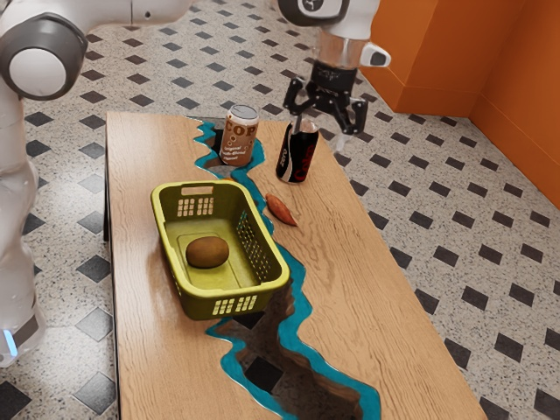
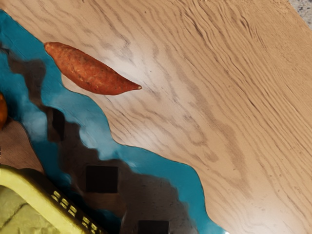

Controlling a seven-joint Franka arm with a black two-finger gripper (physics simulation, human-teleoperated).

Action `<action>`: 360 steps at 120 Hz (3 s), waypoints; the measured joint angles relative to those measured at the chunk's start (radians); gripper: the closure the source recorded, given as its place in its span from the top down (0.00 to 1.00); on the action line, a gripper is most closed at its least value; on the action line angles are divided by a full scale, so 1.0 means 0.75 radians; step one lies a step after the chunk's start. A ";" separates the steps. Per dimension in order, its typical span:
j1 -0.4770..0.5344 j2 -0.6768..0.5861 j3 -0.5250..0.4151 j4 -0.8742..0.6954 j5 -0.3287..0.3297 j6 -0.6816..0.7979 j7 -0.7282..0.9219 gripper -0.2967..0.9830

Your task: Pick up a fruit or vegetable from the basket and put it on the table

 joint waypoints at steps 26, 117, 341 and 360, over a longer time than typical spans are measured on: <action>0.014 -0.033 -0.004 0.021 -0.023 -0.028 -0.566 0.77; -0.051 -0.483 -0.013 -0.736 0.018 0.233 0.418 0.77; 0.201 -0.841 -0.504 -1.325 -0.084 0.327 0.656 0.77; 0.213 -0.844 -0.524 -1.347 -0.097 0.362 0.615 0.77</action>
